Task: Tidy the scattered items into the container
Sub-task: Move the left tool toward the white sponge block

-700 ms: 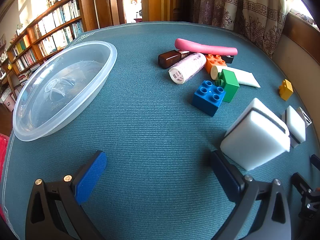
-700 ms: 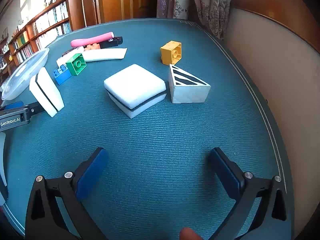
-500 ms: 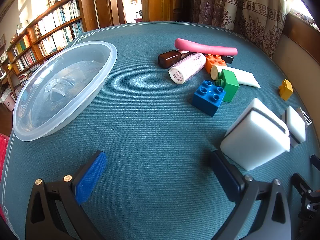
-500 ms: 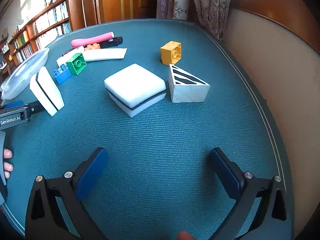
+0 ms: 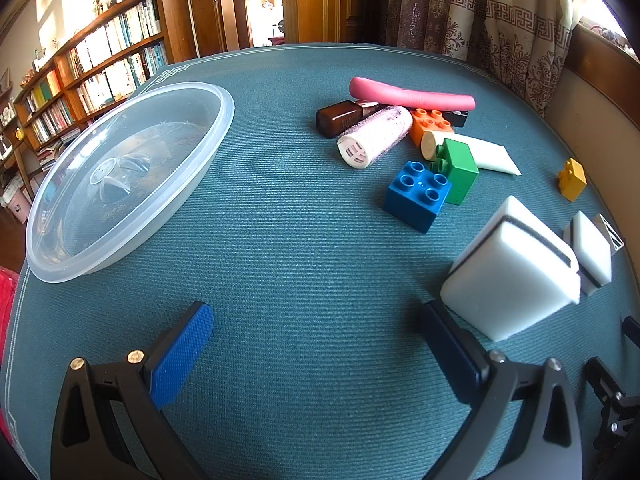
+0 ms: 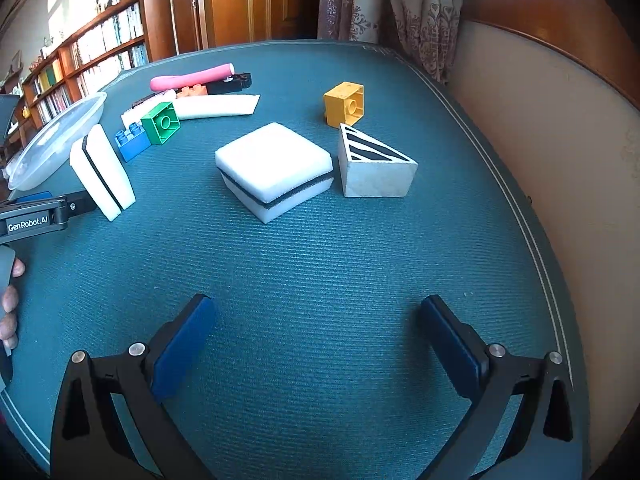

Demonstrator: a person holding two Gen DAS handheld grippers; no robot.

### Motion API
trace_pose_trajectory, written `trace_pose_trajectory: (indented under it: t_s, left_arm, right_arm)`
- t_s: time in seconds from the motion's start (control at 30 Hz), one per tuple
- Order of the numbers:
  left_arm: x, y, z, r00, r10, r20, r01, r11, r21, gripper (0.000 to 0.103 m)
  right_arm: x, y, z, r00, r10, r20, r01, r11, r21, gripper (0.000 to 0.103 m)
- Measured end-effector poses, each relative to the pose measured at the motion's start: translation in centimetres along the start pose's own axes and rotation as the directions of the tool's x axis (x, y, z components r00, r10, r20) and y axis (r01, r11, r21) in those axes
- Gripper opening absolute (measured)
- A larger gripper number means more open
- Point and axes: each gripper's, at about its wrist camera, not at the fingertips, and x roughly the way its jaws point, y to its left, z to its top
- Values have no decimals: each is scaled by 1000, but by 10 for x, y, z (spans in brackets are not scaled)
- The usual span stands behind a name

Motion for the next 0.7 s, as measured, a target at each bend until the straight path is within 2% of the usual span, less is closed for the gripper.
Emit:
trace_pose_trajectory:
  t_s: [0.13, 0.47, 0.7]
  left_arm:
    - [-1, -5, 3, 1000, -5, -1, 5, 1000, 5, 103]
    - [-5, -11, 2, 1000, -30, -9, 30, 999, 29, 103]
    - [-11, -19, 1, 997, -76, -2, 76, 996, 47, 103]
  right_arm:
    - [-2, -2, -5, 1000, 23, 1, -23, 1000, -18, 103]
    - [-5, -1, -11, 1000, 21, -3, -22, 999, -40, 103]
    - [-6, -3, -12, 1000, 28, -1, -28, 999, -39, 103]
